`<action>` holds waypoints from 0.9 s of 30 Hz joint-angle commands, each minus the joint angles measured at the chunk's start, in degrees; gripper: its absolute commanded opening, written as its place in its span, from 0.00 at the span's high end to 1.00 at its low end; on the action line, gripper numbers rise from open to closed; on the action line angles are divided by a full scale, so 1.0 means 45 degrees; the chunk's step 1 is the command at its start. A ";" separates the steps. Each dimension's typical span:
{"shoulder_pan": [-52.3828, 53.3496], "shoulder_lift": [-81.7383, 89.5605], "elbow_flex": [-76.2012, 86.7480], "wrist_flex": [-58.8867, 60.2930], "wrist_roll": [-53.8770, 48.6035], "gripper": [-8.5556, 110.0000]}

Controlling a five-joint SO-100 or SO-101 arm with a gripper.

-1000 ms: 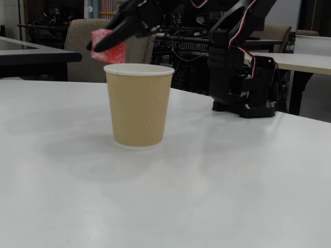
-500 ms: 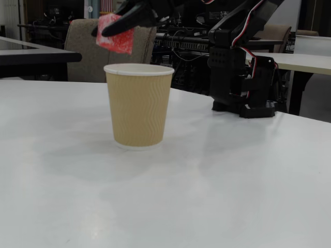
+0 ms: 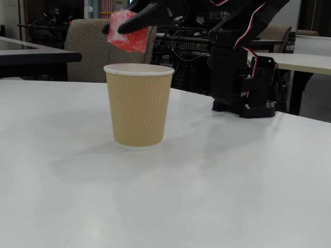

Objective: Grasp a red cube and put it in the cup.

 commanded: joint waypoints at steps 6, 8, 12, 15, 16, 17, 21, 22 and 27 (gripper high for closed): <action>-0.0566 0.1230 0.0430 -0.0156 0.0273 0.79; -0.0508 0.1406 0.0625 -0.0176 0.0273 0.79; -0.0449 0.1582 0.0762 -0.0156 0.0273 0.79; -0.0469 0.1602 0.0781 -0.0176 0.0273 0.79; -0.0469 0.1602 0.0781 -0.0195 0.0273 0.79; -0.0469 0.1602 0.0781 -0.0215 0.0273 0.79; -0.0430 0.1602 0.0781 -0.0234 0.0273 0.79; -0.0391 0.1602 0.0781 -0.0234 0.0273 0.79; -0.0293 0.1602 0.0781 -0.0254 0.0273 0.79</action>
